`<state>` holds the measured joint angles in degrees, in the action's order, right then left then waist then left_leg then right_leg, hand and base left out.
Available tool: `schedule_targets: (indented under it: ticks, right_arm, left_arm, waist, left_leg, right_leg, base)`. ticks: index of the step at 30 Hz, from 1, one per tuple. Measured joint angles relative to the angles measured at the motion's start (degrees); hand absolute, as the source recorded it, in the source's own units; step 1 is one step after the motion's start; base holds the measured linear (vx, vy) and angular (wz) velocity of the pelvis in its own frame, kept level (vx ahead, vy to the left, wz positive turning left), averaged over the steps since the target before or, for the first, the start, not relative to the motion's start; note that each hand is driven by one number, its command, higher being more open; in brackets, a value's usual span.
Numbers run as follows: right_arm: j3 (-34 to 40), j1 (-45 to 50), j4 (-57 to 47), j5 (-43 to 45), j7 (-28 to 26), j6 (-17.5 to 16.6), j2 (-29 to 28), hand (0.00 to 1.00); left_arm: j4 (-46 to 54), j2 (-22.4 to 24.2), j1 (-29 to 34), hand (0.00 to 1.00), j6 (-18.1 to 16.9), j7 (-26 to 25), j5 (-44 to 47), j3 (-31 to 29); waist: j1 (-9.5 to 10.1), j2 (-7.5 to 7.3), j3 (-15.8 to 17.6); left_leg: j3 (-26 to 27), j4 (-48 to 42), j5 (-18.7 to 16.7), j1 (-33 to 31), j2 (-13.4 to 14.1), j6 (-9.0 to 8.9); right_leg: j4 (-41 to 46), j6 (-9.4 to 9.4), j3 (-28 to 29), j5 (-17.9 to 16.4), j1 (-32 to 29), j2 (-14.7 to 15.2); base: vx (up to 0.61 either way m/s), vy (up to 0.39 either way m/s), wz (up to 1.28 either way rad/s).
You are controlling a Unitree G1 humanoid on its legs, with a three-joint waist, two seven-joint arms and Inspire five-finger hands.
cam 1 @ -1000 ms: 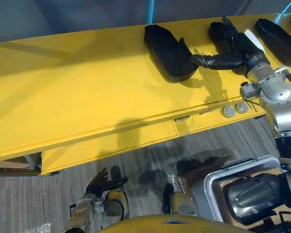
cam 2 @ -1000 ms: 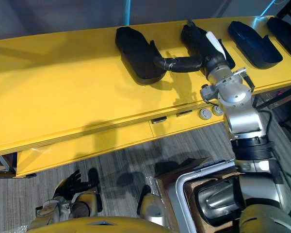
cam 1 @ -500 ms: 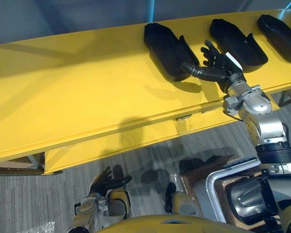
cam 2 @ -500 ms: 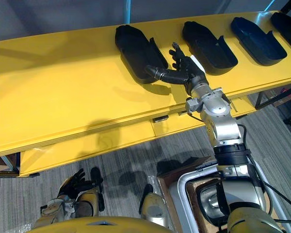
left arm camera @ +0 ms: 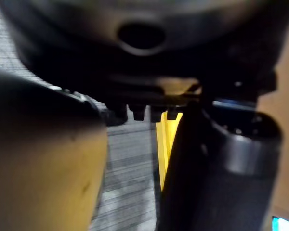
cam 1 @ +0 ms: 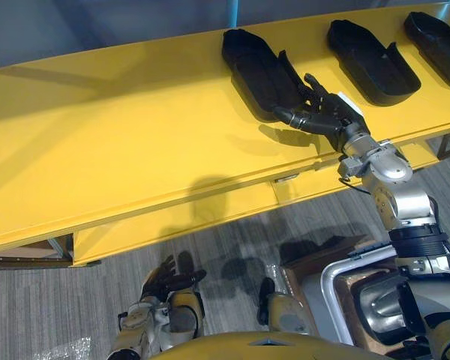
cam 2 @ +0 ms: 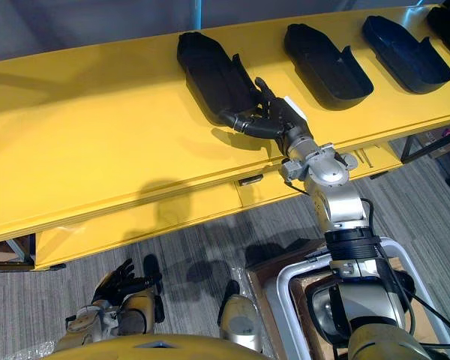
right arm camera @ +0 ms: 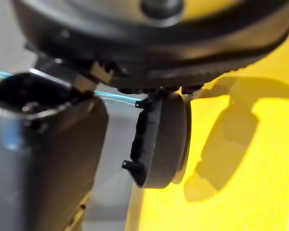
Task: Walk over and take three plastic housings, then place them on the shelf
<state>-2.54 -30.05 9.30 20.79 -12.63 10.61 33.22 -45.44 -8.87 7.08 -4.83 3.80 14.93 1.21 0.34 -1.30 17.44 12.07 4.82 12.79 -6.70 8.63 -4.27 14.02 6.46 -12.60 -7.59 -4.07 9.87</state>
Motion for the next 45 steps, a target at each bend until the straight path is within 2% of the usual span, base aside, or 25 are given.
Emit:
schedule_targets:
  ticks: [14, 27, 45]
  right_arm:
    - [-0.3, 0.1, -0.2, -2.5, -2.1, -3.2, -0.5, 1.00]
    - [-0.6, 2.1, -5.0, -5.0, -2.1, -3.3, -0.5, 1.00]
    - [-1.4, 2.2, -6.8, -4.8, -3.3, -3.3, -0.5, 1.00]
  left_arm:
    - [1.0, -0.1, 0.0, 1.00, 0.0, 0.0, 0.0, 0.0]
    - [1.0, -0.5, -0.3, 1.00, 0.1, 0.0, 0.0, -0.4]
    - [1.0, -0.4, -0.6, 1.00, 0.1, 0.0, 0.0, -0.4]
  waist:
    - [-0.26, -0.21, 1.5]
    - [-0.58, -0.79, 2.2]
    - [-0.78, -0.44, 3.1]
  left_leg:
    - [0.0, 0.0, -0.1, 0.2, 0.0, -0.03]
    - [0.0, 0.0, -0.3, 0.2, 0.0, -0.20]
    - [-0.8, -0.1, -0.4, 0.3, 0.0, -0.36]
  right_leg:
    - [0.0, -0.07, 0.1, 0.0, 0.0, 0.0]
    - [-0.5, -0.07, 0.0, 0.0, 0.0, -0.1]
    - [-1.2, -0.13, -1.0, -0.1, 0.9, -0.2]
  base:
    - [0.00, 0.000, 0.00]
    - [0.00, 0.000, 0.00]
    - [0.00, -0.001, 0.01]
